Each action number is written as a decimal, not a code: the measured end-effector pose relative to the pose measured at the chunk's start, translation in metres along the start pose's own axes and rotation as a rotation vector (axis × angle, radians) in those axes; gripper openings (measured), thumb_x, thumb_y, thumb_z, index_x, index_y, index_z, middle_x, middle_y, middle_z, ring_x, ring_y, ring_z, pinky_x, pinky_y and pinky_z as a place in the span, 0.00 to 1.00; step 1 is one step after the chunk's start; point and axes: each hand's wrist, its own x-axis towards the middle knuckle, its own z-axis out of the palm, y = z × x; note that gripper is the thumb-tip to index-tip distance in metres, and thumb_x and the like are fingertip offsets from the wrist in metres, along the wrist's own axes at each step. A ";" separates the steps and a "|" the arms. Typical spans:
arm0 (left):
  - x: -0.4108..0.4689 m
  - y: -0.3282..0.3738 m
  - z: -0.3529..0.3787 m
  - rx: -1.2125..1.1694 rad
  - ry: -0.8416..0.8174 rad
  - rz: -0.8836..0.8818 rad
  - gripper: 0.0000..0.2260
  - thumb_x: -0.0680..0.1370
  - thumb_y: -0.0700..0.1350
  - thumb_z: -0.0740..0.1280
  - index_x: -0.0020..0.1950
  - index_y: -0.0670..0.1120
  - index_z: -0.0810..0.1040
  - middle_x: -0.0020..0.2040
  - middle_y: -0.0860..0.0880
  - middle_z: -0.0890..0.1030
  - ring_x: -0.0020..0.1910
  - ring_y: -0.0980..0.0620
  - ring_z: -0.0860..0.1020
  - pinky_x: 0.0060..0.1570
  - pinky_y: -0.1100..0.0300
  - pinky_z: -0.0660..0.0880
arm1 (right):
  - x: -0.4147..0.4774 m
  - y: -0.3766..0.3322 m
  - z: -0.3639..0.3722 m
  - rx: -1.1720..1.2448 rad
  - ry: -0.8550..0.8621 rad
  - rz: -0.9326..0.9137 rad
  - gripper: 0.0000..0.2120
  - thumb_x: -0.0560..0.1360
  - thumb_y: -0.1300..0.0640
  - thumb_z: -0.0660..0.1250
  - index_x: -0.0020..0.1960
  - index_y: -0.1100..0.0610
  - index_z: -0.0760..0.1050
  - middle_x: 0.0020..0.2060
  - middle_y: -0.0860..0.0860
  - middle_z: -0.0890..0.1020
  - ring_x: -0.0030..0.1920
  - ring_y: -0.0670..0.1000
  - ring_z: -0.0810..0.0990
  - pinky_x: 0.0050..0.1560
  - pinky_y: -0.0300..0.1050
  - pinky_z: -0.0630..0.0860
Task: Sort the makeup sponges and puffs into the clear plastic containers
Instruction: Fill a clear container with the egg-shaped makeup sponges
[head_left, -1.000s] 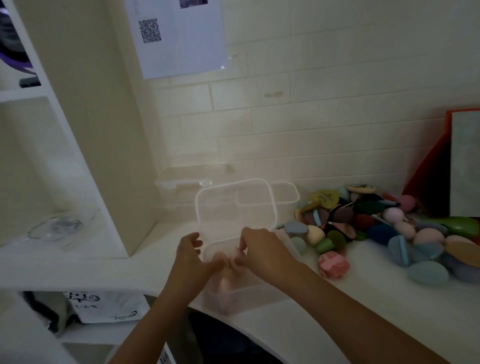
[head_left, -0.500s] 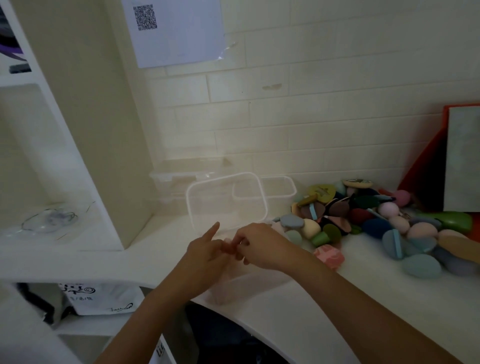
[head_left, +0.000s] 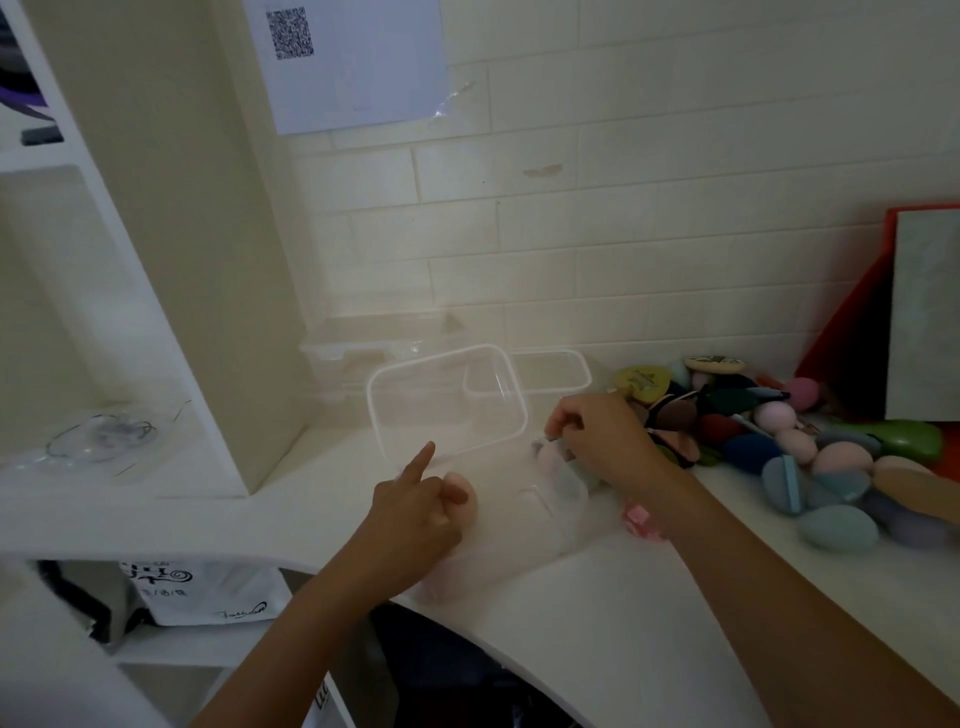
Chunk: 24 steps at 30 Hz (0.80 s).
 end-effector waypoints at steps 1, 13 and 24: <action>0.000 0.000 0.001 -0.005 0.003 -0.007 0.19 0.75 0.39 0.58 0.63 0.52 0.75 0.78 0.51 0.48 0.74 0.46 0.57 0.72 0.54 0.54 | 0.002 0.007 0.005 -0.044 -0.047 -0.020 0.14 0.73 0.68 0.59 0.45 0.56 0.81 0.44 0.52 0.82 0.42 0.46 0.77 0.40 0.35 0.69; -0.002 0.001 0.000 -0.030 0.007 0.004 0.18 0.75 0.39 0.59 0.63 0.51 0.75 0.78 0.50 0.49 0.74 0.47 0.57 0.73 0.53 0.55 | 0.010 0.019 0.008 -0.378 -0.169 -0.052 0.15 0.73 0.60 0.58 0.52 0.50 0.80 0.54 0.52 0.75 0.56 0.55 0.72 0.58 0.51 0.71; -0.004 -0.001 0.003 -0.064 -0.023 0.038 0.18 0.74 0.40 0.61 0.62 0.52 0.75 0.77 0.52 0.49 0.74 0.46 0.56 0.72 0.49 0.57 | 0.003 0.009 -0.020 0.115 0.037 -0.053 0.11 0.74 0.59 0.66 0.55 0.53 0.69 0.43 0.51 0.77 0.39 0.47 0.74 0.37 0.39 0.70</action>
